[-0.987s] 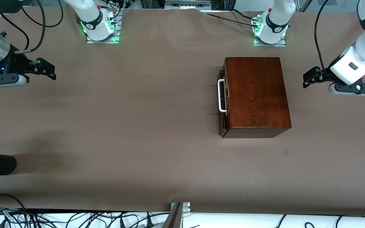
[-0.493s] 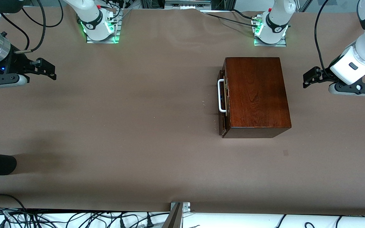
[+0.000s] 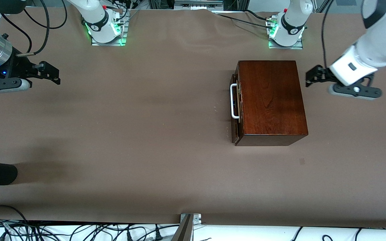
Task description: Open drawer, take yellow block, close drawer
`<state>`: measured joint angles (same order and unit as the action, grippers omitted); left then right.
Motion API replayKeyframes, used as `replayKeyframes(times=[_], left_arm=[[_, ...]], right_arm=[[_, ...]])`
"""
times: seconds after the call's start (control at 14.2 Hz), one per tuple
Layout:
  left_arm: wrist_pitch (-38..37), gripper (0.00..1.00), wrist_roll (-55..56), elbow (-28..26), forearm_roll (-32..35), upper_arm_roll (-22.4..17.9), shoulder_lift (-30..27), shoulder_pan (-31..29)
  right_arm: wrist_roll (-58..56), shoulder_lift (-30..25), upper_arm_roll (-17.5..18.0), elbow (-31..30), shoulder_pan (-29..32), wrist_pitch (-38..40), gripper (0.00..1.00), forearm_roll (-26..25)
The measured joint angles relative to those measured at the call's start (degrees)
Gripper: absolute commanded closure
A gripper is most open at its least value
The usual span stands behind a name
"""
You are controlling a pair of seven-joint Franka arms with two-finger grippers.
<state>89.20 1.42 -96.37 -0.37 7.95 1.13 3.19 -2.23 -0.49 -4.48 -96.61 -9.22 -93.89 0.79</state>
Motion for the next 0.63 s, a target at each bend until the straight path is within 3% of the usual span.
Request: replayKeyframes(times=[0.14, 0.42, 0.63], left_arm=[[0.42, 0.0, 1.85, -0.01, -0.2, 4.12, 0.4, 0.07], [6.43, 0.0, 18.91, -0.09, -0.13, 15.46, 4.96, 0.49], [10.37, 0.0, 28.7, -0.16, 2.43, 21.58, 8.94, 0.7]], right_arm=[[0.0, 0.0, 0.01, 0.0, -0.01, 0.0, 0.0, 0.0], [-0.01, 0.01, 0.04, 0.0, -0.04, 0.0, 0.0, 0.0], [-0.02, 0.02, 0.05, 0.0, -0.05, 0.0, 0.0, 0.0]])
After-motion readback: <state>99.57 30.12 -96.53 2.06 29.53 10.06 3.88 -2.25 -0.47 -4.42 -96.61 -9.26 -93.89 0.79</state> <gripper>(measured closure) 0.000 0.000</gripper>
